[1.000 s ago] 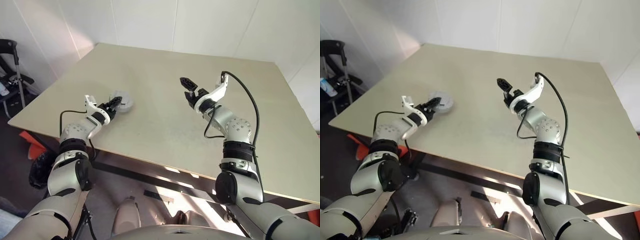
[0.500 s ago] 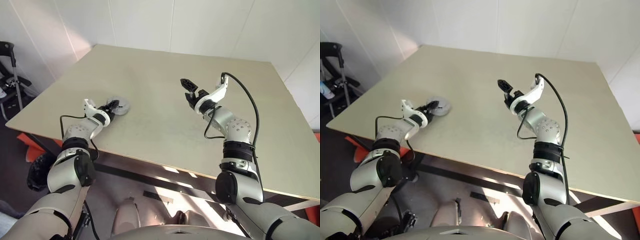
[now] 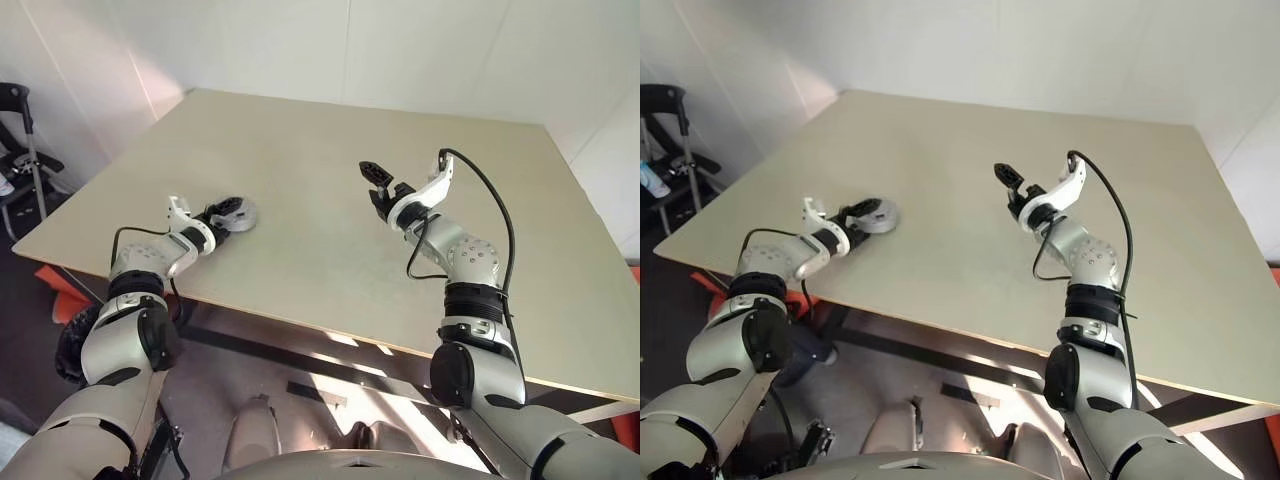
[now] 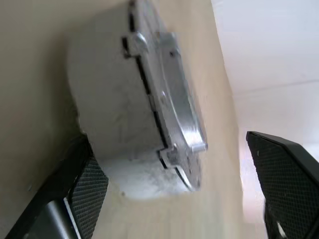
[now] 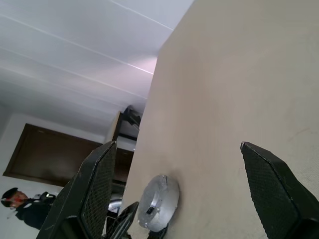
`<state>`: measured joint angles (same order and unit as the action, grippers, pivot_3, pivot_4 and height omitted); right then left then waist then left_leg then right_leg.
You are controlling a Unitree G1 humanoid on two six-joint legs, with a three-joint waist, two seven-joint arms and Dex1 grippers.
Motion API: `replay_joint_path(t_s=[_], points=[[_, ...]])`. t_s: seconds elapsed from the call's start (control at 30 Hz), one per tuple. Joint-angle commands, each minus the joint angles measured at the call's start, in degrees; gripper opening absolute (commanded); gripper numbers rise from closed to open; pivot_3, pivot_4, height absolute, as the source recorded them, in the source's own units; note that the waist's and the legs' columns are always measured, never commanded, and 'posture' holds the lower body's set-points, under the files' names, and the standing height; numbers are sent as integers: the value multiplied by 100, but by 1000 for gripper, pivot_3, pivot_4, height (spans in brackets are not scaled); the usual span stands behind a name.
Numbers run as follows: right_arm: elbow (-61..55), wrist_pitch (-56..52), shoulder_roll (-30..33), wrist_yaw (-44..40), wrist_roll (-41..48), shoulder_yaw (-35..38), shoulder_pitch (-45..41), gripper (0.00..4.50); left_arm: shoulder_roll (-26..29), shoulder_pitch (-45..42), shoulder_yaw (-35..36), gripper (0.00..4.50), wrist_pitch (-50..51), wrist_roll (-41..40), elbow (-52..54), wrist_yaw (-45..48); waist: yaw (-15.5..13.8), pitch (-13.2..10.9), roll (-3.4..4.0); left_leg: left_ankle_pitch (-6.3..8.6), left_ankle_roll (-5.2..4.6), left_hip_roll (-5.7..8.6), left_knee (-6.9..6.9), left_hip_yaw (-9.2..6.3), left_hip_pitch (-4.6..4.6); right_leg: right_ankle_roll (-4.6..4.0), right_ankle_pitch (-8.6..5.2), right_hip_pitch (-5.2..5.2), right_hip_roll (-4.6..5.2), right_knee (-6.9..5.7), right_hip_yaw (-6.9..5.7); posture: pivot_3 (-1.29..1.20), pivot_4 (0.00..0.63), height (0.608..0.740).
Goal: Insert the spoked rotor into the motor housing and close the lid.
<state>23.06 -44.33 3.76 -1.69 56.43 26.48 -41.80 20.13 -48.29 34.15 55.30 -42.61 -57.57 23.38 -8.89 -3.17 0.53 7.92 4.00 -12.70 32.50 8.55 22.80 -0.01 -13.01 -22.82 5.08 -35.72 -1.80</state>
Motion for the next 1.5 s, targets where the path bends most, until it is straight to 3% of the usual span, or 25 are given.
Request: replay_joint_path(t_s=[0.03, 0.43, 0.67, 0.83, 0.97, 1.03, 1.23, 1.5], points=[[-60, 43, -20, -86, 27, 30, -183, 4500, -27, 102, -139, 4467, 881, -209, 480, 301, 3, 0, 0, 0, 0, 0, 0, 0, 2, -5, -3, 0, 2, 1, -1, 0, 0, 740], [-38, 26, -27, -68, 4, 42, -199, 4500, -176, 345, -412, 4467, 1413, -191, 1314, 527, 15, 0, 0, 0, -1, 0, 1, 0, 0, -16, -9, 1, 2, 0, -1, 0, 0, 740], [-476, -114, 130, -552, -411, -530, 45, 4500, -661, 363, -1145, 4467, 1597, -307, 2825, 847, 21, 0, 0, 0, -1, 0, 2, 0, 2, -12, -6, 1, 3, 0, -3, 0, 0, 740], [-1185, -61, 642, -1426, -1177, -1549, 537, 4500, -443, 765, -2646, 4467, 505, 560, 4025, 1462, 17, 1, -1, 0, -1, -1, -4, -1, 3, 2, 2, 2, 2, 8, -3, 0, 0, 740], [-1408, 354, 1351, -1999, -2167, -2337, 919, 4500, -56, 1211, -3825, 4467, -2298, 2127, 4396, 1947, 16, 1, -1, 0, -1, -3, -6, -1, -1, 4, 2, 5, -2, 12, -2, 0, 0, 740], [-1410, 606, 1647, -2226, -2595, -2620, 1053, 4500, 124, 1328, -4036, 4467, -3018, 2463, 4409, 2169, 11, 1, -1, 0, -1, -4, -5, -1, -3, 10, 4, 12, -2, 18, -2, 0, 0, 740], [-1400, 1023, 1966, -2776, -2993, -2635, 1255, 4500, 283, 1417, -3988, 4467, -3329, 2458, 4405, 2592, 29, 1, -1, 1, -1, -1, 8, 4, -4, -8, -6, 11, -2, 9, 13, 0, 0, 740], [-1336, 1351, 1838, -2886, -3286, -2566, 1292, 4500, 129, 1394, -3760, 4467, -3004, 2176, 4449, 2650, 45, 1, -1, 2, -4, -4, 23, 11, -14, -20, -1, 12, -2, -5, 20, 0, 0, 740]])
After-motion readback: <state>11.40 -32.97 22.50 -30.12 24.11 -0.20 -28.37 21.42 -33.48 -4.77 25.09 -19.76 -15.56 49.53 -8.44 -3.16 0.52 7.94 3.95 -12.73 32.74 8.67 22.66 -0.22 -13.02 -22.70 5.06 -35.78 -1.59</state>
